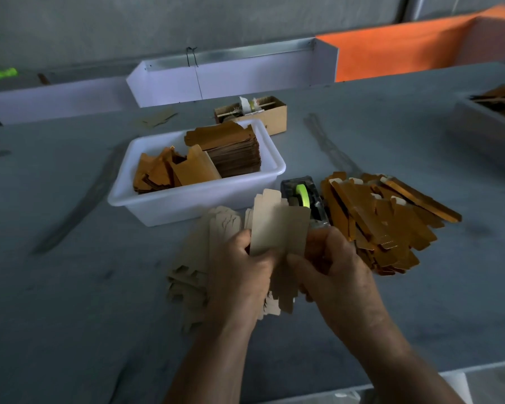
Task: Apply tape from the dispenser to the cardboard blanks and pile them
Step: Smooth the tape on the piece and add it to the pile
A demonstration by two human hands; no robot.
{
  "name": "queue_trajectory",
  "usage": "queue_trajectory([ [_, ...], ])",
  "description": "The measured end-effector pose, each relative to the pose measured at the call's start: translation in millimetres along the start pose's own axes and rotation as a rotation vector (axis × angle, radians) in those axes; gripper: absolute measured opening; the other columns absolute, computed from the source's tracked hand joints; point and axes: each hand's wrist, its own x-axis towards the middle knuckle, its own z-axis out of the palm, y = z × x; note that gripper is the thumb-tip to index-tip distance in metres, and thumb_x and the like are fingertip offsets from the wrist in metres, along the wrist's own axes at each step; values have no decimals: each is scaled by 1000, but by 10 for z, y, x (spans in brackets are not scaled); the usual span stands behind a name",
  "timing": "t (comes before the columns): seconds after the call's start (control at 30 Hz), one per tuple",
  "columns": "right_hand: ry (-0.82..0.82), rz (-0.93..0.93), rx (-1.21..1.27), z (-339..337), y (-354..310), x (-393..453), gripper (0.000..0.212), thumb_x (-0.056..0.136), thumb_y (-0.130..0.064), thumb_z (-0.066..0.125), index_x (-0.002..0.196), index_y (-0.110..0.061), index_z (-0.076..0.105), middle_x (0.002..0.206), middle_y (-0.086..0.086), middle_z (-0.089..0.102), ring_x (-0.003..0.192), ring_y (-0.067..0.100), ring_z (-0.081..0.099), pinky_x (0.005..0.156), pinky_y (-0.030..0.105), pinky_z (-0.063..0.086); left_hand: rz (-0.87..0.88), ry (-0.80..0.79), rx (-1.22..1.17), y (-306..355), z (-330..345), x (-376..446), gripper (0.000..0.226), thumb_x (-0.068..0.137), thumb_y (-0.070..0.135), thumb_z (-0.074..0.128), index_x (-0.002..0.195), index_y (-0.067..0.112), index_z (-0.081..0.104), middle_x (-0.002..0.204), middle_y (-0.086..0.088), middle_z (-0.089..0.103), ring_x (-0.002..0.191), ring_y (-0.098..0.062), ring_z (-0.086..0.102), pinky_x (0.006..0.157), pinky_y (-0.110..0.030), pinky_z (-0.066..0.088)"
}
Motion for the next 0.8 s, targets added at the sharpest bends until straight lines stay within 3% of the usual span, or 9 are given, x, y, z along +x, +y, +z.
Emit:
queue_trajectory([
  [0.07, -40, 7, 87, 21, -6, -17, 17, 84, -31, 63, 91, -34, 48, 75, -6, 63, 65, 0, 63, 53, 11, 47, -14, -24, -5, 1, -1, -21, 10, 81, 18, 71, 79, 26, 66, 69, 1, 71, 61, -14, 68, 55, -33, 59],
  [0.2, -111, 41, 227, 38, -5, -32, 26, 79, -45, 51, 97, -26, 54, 79, -2, 66, 69, 8, 67, 58, 20, 53, -45, -134, -45, 10, -18, -63, 8, 87, 22, 66, 80, 25, 68, 73, -2, 72, 64, -15, 69, 53, -25, 56],
  [0.33, -85, 66, 180, 31, 45, -3, 16, 89, -31, 54, 103, -23, 57, 85, -1, 69, 76, 8, 68, 64, 24, 57, -72, -299, -57, 55, -69, -83, 23, 91, 38, 57, 83, 22, 71, 83, -8, 72, 78, -19, 69, 66, -28, 54],
  [0.4, -86, 96, 173, 26, 56, -1, 13, 89, -27, 56, 101, -23, 59, 84, -1, 69, 76, 8, 69, 67, 27, 58, -1, -271, 17, 58, -68, -87, 23, 92, 34, 57, 76, 26, 71, 83, -14, 69, 79, -28, 65, 74, -36, 53],
  [0.53, 41, 141, 139, 20, 80, 4, 13, 82, -34, 64, 92, -29, 57, 80, -5, 67, 72, 4, 66, 59, 19, 54, -12, -286, 56, 69, -104, -106, 19, 95, 24, 54, 87, 20, 71, 90, -14, 72, 88, -30, 67, 82, -47, 53],
  [0.6, 64, 193, 150, -10, 98, 25, 17, 80, -37, 65, 93, -28, 58, 83, -5, 67, 77, 8, 65, 65, 22, 54, -35, -355, 41, 62, -148, -101, 18, 94, 24, 56, 86, 24, 71, 85, -3, 75, 83, -20, 70, 76, -42, 57],
  [0.7, -78, 309, 416, -33, 85, 29, 12, 84, -25, 64, 92, -17, 66, 82, 5, 70, 79, 17, 69, 67, 23, 55, -43, -407, 58, 60, -167, -98, 10, 91, 23, 60, 86, 25, 70, 77, 6, 73, 68, -2, 66, 56, -18, 48],
  [0.8, -158, 376, 563, -44, 79, 20, 14, 85, -16, 62, 97, -11, 66, 87, 10, 71, 82, 21, 70, 70, 26, 55, -58, -344, 63, 29, -148, -73, 4, 87, 20, 67, 90, 19, 65, 82, 3, 71, 66, -2, 63, 50, -8, 42],
])
